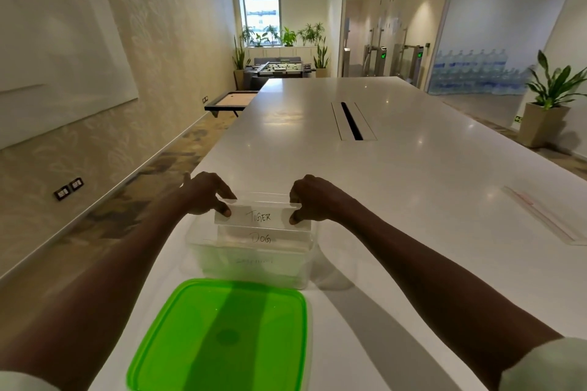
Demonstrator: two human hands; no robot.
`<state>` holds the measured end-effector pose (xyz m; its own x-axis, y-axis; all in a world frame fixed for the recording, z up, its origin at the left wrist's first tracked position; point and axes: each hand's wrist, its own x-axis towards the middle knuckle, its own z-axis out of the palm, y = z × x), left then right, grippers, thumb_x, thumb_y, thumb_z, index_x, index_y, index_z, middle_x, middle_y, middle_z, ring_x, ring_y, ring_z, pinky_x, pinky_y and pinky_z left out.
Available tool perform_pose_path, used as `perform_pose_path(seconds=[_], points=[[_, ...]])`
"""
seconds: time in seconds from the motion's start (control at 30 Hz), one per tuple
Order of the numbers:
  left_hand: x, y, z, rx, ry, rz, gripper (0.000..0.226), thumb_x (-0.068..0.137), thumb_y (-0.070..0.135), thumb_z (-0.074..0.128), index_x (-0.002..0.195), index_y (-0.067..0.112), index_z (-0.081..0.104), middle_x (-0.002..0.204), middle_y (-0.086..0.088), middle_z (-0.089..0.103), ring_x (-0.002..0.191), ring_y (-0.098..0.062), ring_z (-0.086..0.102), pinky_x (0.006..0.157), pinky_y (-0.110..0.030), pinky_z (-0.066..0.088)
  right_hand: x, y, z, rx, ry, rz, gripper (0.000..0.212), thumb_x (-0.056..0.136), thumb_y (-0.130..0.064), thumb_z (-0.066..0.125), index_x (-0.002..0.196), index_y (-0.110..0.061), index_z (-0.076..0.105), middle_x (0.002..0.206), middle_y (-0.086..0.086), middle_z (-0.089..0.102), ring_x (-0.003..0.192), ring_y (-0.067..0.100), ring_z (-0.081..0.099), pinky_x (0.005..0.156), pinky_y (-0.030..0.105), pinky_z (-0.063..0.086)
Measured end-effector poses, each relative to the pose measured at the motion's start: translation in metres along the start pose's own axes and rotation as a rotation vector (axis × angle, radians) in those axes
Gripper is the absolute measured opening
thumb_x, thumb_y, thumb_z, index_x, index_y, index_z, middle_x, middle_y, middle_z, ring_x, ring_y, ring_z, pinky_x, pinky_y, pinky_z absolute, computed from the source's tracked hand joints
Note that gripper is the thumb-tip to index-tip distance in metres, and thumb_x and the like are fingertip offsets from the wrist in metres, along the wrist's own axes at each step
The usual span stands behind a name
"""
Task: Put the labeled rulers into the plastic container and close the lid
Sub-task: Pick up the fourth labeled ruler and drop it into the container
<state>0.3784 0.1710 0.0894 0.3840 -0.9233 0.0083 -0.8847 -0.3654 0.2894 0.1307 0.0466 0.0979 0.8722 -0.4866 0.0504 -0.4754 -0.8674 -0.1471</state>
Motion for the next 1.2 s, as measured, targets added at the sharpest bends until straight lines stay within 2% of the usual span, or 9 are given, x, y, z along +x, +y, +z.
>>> perform_pose_path(seconds=[0.13,0.33,0.53,0.63,0.9,0.97,1.0,1.1,1.2], points=[[-0.001,0.005,0.009,0.103,-0.022,0.004,0.044,0.063,0.036,0.084,0.105,0.032,0.072,0.112,0.010,0.070,0.132,-0.014,0.042,0.111,-0.066,-0.002,0.003,-0.006,0.009,-0.100,-0.036,-0.025,0.045,0.068,-0.036,0.084,0.101,-0.009,0.068,0.099,0.008,0.066,0.071,0.021,0.054,0.058,0.026,0.041],[-0.002,0.006,0.020,0.126,-0.069,-0.016,0.041,0.063,0.036,0.085,0.102,0.033,0.072,0.107,0.011,0.071,0.131,-0.013,0.044,0.109,-0.066,-0.006,0.005,-0.014,0.019,-0.207,-0.077,-0.062,0.047,0.068,-0.036,0.085,0.101,-0.008,0.067,0.099,0.007,0.068,0.078,0.023,0.063,0.063,0.030,0.051],[-0.005,0.007,0.028,0.086,-0.099,-0.040,0.038,0.058,0.034,0.088,0.093,0.036,0.074,0.097,0.014,0.071,0.111,-0.013,0.055,0.107,-0.065,0.011,0.006,-0.016,0.021,-0.234,-0.143,-0.078,0.050,0.067,-0.036,0.085,0.105,-0.010,0.066,0.102,0.006,0.069,0.085,0.024,0.066,0.063,0.029,0.048],[-0.006,0.010,0.031,0.089,-0.103,-0.048,0.038,0.058,0.031,0.088,0.093,0.034,0.075,0.098,0.012,0.072,0.107,-0.012,0.057,0.105,-0.069,0.008,0.006,-0.016,0.021,-0.229,-0.166,-0.078,0.048,0.069,-0.033,0.085,0.105,-0.009,0.065,0.102,0.006,0.069,0.082,0.023,0.064,0.066,0.029,0.049],[-0.011,0.014,0.029,0.075,-0.106,-0.075,0.042,0.059,0.032,0.088,0.098,0.030,0.073,0.105,0.013,0.071,0.120,-0.013,0.052,0.104,-0.075,-0.003,0.005,-0.016,0.020,-0.129,-0.226,-0.035,0.032,0.074,-0.029,0.082,0.092,-0.008,0.065,0.096,0.006,0.063,0.078,0.023,0.058,0.062,0.027,0.046],[-0.012,0.014,0.025,0.078,-0.074,-0.061,0.043,0.059,0.036,0.087,0.099,0.031,0.073,0.106,0.015,0.071,0.127,-0.013,0.047,0.105,-0.075,-0.002,0.004,-0.016,0.020,-0.113,-0.197,-0.037,0.027,0.076,-0.030,0.080,0.076,-0.010,0.062,0.089,0.005,0.061,0.076,0.023,0.059,0.060,0.027,0.048],[-0.012,0.013,0.022,0.082,-0.056,-0.045,0.043,0.059,0.039,0.086,0.098,0.032,0.073,0.106,0.015,0.071,0.129,-0.013,0.046,0.105,-0.074,0.000,0.004,-0.015,0.020,-0.108,-0.174,-0.040,0.027,0.078,-0.030,0.080,0.076,-0.009,0.063,0.090,0.006,0.062,0.077,0.024,0.062,0.062,0.029,0.052],[-0.012,0.014,0.011,0.060,-0.014,0.015,0.043,0.057,0.046,0.084,0.097,0.033,0.072,0.105,0.016,0.072,0.130,-0.011,0.045,0.109,-0.071,0.007,0.000,-0.015,0.015,-0.065,-0.095,-0.052,0.040,0.081,-0.029,0.077,0.109,-0.003,0.066,0.108,0.011,0.066,0.092,0.027,0.066,0.080,0.041,0.059],[-0.014,0.023,0.001,0.052,0.072,0.074,0.044,0.059,0.049,0.083,0.098,0.031,0.072,0.106,0.014,0.072,0.123,-0.007,0.049,0.113,-0.058,0.014,-0.004,-0.016,0.004,-0.021,-0.021,-0.066,0.041,0.083,-0.028,0.074,0.116,-0.005,0.064,0.113,0.012,0.066,0.099,0.028,0.065,0.085,0.043,0.057]])
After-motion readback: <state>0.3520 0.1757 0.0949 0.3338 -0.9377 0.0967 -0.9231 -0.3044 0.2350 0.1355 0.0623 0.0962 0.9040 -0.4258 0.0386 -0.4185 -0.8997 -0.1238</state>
